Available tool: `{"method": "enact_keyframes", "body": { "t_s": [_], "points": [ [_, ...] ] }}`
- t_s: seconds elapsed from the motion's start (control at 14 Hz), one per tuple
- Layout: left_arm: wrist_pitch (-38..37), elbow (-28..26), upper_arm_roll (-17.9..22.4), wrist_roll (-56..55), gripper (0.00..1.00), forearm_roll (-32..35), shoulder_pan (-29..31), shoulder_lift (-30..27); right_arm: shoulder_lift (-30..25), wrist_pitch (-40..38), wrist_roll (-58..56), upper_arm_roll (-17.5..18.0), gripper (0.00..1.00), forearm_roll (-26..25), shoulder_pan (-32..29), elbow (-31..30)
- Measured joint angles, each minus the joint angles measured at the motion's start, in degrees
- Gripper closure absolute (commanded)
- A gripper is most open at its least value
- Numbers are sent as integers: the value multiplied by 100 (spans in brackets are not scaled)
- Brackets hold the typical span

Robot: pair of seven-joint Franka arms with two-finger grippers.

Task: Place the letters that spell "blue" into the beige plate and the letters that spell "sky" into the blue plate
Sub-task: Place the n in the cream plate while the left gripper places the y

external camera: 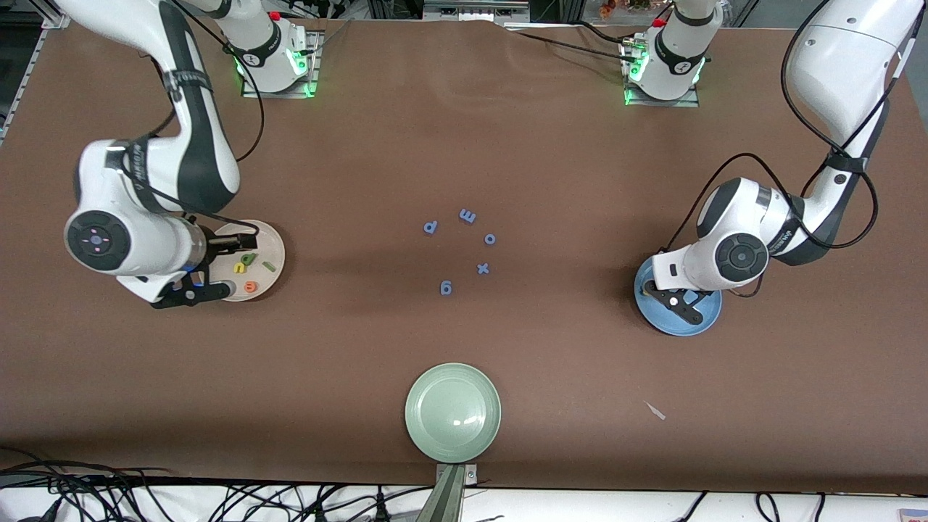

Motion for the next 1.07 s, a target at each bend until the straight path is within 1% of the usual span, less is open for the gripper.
{"method": "enact_keyframes", "body": {
  "t_s": [0.07,0.21,0.5,0.64,0.71,0.79,0.93,1.07],
  "points": [
    [6,-1,-1,0,0,0,0,28,-35,-264,144,4,0,4,8,238],
    [34,6,-4,37,0,0,3,43,-188,-503,450,9,0,10,66,514],
    [28,145,-73,67,0,0,3,-36,-660,-799,641,15,0,9,206,580],
    [-260,381,-206,67,0,0,5,-236,-792,-870,642,49,0,6,217,549],
    [-556,591,-300,65,0,-1,4,-340,-870,-836,643,197,0,-6,106,461],
    [-917,871,-389,50,0,-51,3,-439,-989,-707,650,512,0,-29,-168,285],
    [-1650,1573,-489,14,0,-427,0,-578,-1314,-271,652,1307,0,-107,-928,-241],
    [-2238,2242,-493,-67,0,-692,12,-659,-1666,112,648,1920,0,-147,-1599,-757]
  ]
}}
